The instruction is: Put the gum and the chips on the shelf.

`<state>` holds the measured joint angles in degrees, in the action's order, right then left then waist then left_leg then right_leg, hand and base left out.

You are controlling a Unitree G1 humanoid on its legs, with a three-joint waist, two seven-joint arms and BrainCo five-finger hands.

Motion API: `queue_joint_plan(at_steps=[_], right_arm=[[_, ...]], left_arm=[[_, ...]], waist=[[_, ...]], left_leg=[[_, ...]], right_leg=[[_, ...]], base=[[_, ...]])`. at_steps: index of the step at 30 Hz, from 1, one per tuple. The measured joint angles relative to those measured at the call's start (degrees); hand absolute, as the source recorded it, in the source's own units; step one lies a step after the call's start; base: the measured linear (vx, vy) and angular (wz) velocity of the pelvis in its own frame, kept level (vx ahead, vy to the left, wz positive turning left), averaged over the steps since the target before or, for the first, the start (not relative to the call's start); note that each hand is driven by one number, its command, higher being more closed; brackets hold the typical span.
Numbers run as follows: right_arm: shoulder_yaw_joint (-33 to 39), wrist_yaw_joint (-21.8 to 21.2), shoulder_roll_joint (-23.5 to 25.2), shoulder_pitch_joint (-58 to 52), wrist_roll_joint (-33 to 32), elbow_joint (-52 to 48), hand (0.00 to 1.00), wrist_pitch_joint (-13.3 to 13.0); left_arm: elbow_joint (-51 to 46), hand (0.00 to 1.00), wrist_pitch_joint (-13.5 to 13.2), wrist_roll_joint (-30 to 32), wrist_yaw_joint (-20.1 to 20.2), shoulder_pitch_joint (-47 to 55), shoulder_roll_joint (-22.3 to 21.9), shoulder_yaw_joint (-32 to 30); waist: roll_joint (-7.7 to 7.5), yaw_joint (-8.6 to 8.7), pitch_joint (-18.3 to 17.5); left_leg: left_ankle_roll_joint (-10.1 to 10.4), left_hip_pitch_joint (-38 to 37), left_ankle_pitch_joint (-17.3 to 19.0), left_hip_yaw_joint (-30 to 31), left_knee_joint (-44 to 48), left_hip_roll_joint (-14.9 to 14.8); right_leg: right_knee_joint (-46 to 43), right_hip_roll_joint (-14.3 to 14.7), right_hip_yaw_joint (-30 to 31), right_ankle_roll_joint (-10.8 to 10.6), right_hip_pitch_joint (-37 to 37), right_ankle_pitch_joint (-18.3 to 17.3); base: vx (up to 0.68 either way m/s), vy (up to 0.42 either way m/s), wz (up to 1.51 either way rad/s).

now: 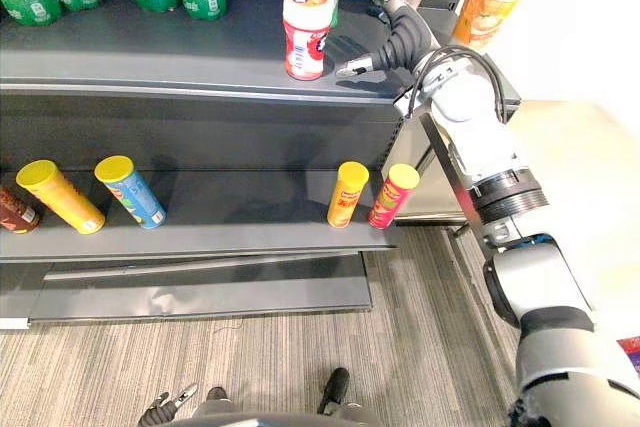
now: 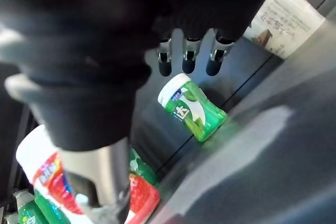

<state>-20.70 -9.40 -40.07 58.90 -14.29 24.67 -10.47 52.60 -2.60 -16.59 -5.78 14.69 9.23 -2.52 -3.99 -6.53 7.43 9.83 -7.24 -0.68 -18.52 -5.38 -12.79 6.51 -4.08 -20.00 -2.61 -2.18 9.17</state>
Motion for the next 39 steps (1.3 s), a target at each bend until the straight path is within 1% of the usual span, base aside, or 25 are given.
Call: queue_joint_plan(at_steps=[4,7,8,10,15,16,18,21,23,24,26,27,29,31,32,33,34,36,38,39], right_arm=[[0.02,0.03,-0.83,-0.04,-1.51,-2.36,0.00,-0.05],[0.02,0.00,-1.70,-0.47,-2.25,-4.46,0.00,-0.10],[0.09,-0.01,-1.97,-0.66,-2.57,-5.11,0.00,-0.14],[2.51,-0.81,-2.65,-3.72,-3.83,-10.43,0.00,-0.31],[6.21,-1.27,-3.18,-8.80,-4.75,-18.09,0.00,-0.28],[7.36,-1.36,-4.17,-10.67,-4.79,-21.39,0.00,-0.33],[8.31,-1.54,-4.66,-12.58,-4.82,-24.70,0.00,-0.31],[12.11,-1.61,-4.69,-16.91,-6.06,-30.81,0.00,-0.28],[15.83,-1.69,-4.68,-20.88,-7.21,-36.16,0.00,-0.13],[16.53,-1.72,-4.67,-21.91,-7.34,-37.62,0.00,0.06],[18.83,-2.22,-4.37,-26.24,-9.20,-42.43,0.00,1.16],[20.18,-2.51,-4.00,-29.93,-10.24,-45.62,0.00,2.36],[22.09,-3.72,-1.59,-35.93,-12.01,-49.60,0.00,4.76],[22.98,-5.55,4.03,-44.36,-13.96,-53.28,0.00,8.45],[22.95,-6.20,5.17,-46.74,-14.08,-53.81,0.00,9.25],[22.89,-6.93,7.43,-51.88,-15.67,-54.44,0.00,11.18],[22.43,-7.77,9.34,-57.08,-16.01,-54.55,0.00,12.53],[21.26,-9.15,11.71,-63.42,-15.99,-54.59,0.00,14.09],[15.66,-11.96,14.63,-71.41,-15.67,-53.54,0.00,16.20],[14.32,-12.57,15.05,-72.65,-15.47,-52.44,0.00,16.50]], left_arm=[[0.06,0.00,-0.03,0.21,0.18,-0.01,0.06,-0.02],[0.21,0.00,-0.15,1.17,0.54,0.05,0.14,-0.05],[0.26,0.00,-0.17,1.25,0.58,0.05,0.16,-0.05],[1.28,0.00,-1.16,1.55,1.14,-0.23,0.20,-0.13],[2.28,0.00,-1.70,1.55,1.18,-0.31,0.24,-0.20],[2.28,0.00,-1.99,1.54,1.18,-0.28,0.23,-0.23],[2.30,0.00,-2.21,1.53,1.16,0.27,0.16,-0.27],[2.36,0.00,-2.38,1.53,1.14,0.73,-0.09,-0.96],[2.51,0.00,-2.46,1.52,1.07,0.81,-0.18,-1.33],[2.71,0.00,-2.55,1.52,1.06,0.79,-0.19,-1.38],[3.53,0.00,-2.94,1.51,1.04,0.79,-0.30,-1.81],[3.97,0.00,-3.30,1.49,0.99,0.85,-0.51,-2.24],[3.96,0.00,-3.55,1.47,0.88,1.06,-1.03,-3.54],[3.96,0.00,-3.77,1.21,0.13,1.43,-2.25,-5.69],[3.97,0.00,-3.78,1.17,-0.13,1.48,-2.49,-5.98],[3.97,0.00,-3.89,1.10,-0.39,1.48,-2.84,-6.44],[3.97,0.00,-4.17,1.07,-0.68,1.48,-3.08,-6.46],[3.91,0.00,-4.59,1.04,-1.05,1.33,-3.56,-6.49],[4.01,0.00,-4.76,0.15,-2.08,1.46,-4.02,-6.19],[4.05,0.00,-4.75,-0.45,-2.32,1.45,-4.01,-6.11]], waist=[[-0.08,0.26,-0.05],[-0.08,1.33,-0.06],[-0.08,1.46,-0.06],[-0.10,1.62,-0.08],[-0.06,2.73,-0.36],[-0.03,3.00,-0.58],[-0.06,3.18,-1.80],[0.21,4.60,-3.02],[0.20,4.85,-3.34],[0.19,4.83,-3.37],[0.20,5.02,-3.86],[0.28,5.29,-4.23],[0.40,5.58,-4.69],[0.75,6.19,-5.07],[0.91,6.28,-5.11],[1.26,6.41,-5.22],[1.65,6.57,-5.46],[2.13,6.71,-5.61],[2.67,7.66,-5.27],[2.73,7.94,-5.26]], left_leg=[[0.09,-0.16,0.21,-1.38,0.01,0.03],[0.08,-0.20,0.22,-1.41,0.01,0.05],[0.08,-0.26,0.24,-1.48,0.01,0.05],[0.07,-0.97,0.44,-2.75,0.01,0.04],[0.09,-1.28,0.62,-3.40,0.01,0.14],[0.10,-1.30,0.66,-3.67,0.00,0.14],[0.15,-1.00,0.75,-4.45,0.00,0.15],[0.14,-1.20,0.88,-4.61,0.00,0.18],[0.16,-1.79,1.07,-5.35,0.01,0.23],[0.15,-1.97,1.14,-5.73,0.01,0.24],[-0.02,-1.98,1.37,-5.91,0.00,0.26],[0.06,-1.98,1.61,-6.08,0.00,0.24],[0.01,-2.06,1.74,-6.37,0.01,0.27],[0.17,-2.45,1.90,-7.47,0.01,0.29],[0.18,-2.59,1.93,-7.66,0.01,0.32],[0.14,-2.81,2.11,-7.89,0.01,0.32],[0.11,-2.87,2.23,-8.12,0.01,0.32],[0.06,-2.93,2.40,-8.49,0.02,0.32],[0.20,-2.91,3.37,-8.94,1.37,0.06],[0.31,-2.79,3.71,-8.95,1.77,0.00]], right_leg=[[-0.01,0.11,1.01,0.28,-0.63,0.30],[-0.03,0.27,1.16,0.27,-0.62,0.30],[-0.03,0.29,1.26,0.27,-0.61,0.31],[-0.01,0.34,2.03,0.23,-0.57,0.34],[0.00,0.32,3.16,0.22,-0.80,0.31],[0.00,0.33,3.33,0.22,-0.95,0.30],[-0.01,0.42,3.63,0.20,-1.75,0.31],[-0.07,0.45,3.99,0.21,-1.62,0.32],[-0.04,0.54,4.57,0.21,-1.48,0.32],[-0.03,0.59,4.74,0.20,-1.47,0.33],[-0.01,0.62,4.90,0.15,-1.48,0.31],[0.00,0.67,5.03,0.08,-1.45,0.25],[0.00,0.86,5.17,-0.11,-1.45,0.10],[0.01,1.04,5.96,-0.13,-1.49,0.12],[0.01,1.07,6.21,-0.17,-1.51,0.14],[0.01,1.16,6.51,-0.18,-1.48,0.15],[0.01,1.24,6.65,-0.19,-1.51,0.15],[0.01,1.27,6.89,-0.19,-1.60,0.15],[0.01,1.21,7.70,-0.17,-1.57,0.17],[0.02,1.19,7.75,-0.19,-1.51,0.15]], base=[[0.03,0.015,-0.14],[0.01,0.004,-0.02],[0.02,0.012,-0.10],[0.02,0.019,-0.20],[0.01,0.013,-0.10],[0.01,0.009,-0.13],[0.02,0.008,-0.16],[0.05,0.015,-0.05],[0.02,0.013,-0.14],[0.00,0.009,-0.18],[0.00,0.007,-0.08],[0.01,0.011,-0.05],[0.01,0.007,-0.06],[0.01,0.005,-0.14],[0.02,0.016,-0.18],[0.02,0.019,-0.14],[0.02,0.016,-0.10],[0.02,0.017,-0.08],[0.03,0.027,-0.17],[0.02,0.022,-0.12]])
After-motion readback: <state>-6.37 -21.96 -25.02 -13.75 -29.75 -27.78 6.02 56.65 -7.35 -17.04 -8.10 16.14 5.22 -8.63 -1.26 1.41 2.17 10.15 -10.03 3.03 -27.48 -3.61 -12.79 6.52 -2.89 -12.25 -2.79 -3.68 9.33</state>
